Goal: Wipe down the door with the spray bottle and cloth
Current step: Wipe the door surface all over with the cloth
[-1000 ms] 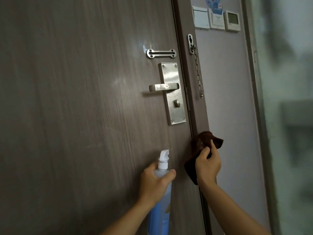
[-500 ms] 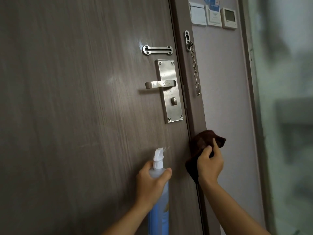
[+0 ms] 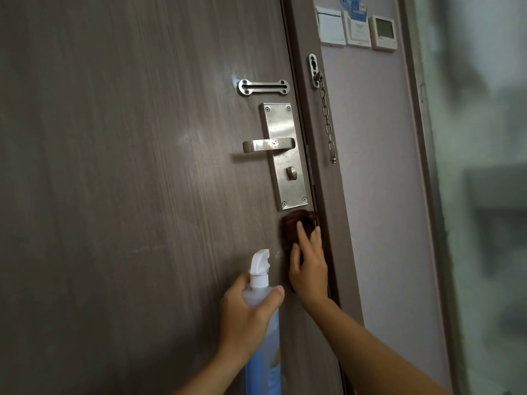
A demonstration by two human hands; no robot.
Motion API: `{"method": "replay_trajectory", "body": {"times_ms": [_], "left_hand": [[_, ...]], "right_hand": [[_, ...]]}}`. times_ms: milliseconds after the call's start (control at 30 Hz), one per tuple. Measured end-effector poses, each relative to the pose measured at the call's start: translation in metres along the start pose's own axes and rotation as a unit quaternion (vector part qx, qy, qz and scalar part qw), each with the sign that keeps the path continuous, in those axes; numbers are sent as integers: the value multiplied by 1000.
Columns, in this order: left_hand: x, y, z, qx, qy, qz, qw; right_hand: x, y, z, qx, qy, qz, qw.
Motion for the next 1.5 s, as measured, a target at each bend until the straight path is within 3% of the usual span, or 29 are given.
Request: {"method": "replay_trajectory", "body": {"times_ms": [167,367,433,567,633,767,867,933,1000,1133,1233,1367,1500], "left_hand": [[4,10,0,3,4,0,1000],[13,18,-3,5,19,-7,1000],[13,19,-4,7,16,-9,1000],[8,27,-6,6,-1,-8,1000],[7,34,-5,1,-5,-9,1000],[6,44,-2,-11,-17,-20,1000],[8,46,-1,-13,-13,-27,999],[13,45,-1,-11,-3,-22,1000],[13,45,-2,-9,-6,-28,1000],[11,47,-3,-9,-14,-36,999],[12,50,1,-22,-15,-31,999],[15,49,4,-29,-19,-31,999],[14,46,6,-38,-22,-36,998]], "right_hand": [[-9,-11,-5,56,37,-52,996],[-1,-30,-48,125,185,-145,964],[-4,-27,-31,111,154,-164,968],[-16,-9,11,48,-60,-116,990],[-10,-9,11,23,-74,-100,992],[6,-24,-16,38,26,-79,996],[7,-35,-38,89,153,-107,978],[2,-32,-38,114,189,-130,967],[-7,-23,-24,108,160,-135,972],[-24,-9,11,36,-50,-114,992],[-13,-14,12,17,-85,-99,991],[8,-30,-20,61,5,-75,995],[3,-30,-27,123,95,-123,980]]}}
Point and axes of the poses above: each hand's wrist, its own z-axis towards the middle knuckle, its own y-axis out of the back of the hand, x = y × z, the point moved 8 cm from there along z, towards the middle knuckle, and after that the axes turned 6 degrees about y, right-handed, at the moved point
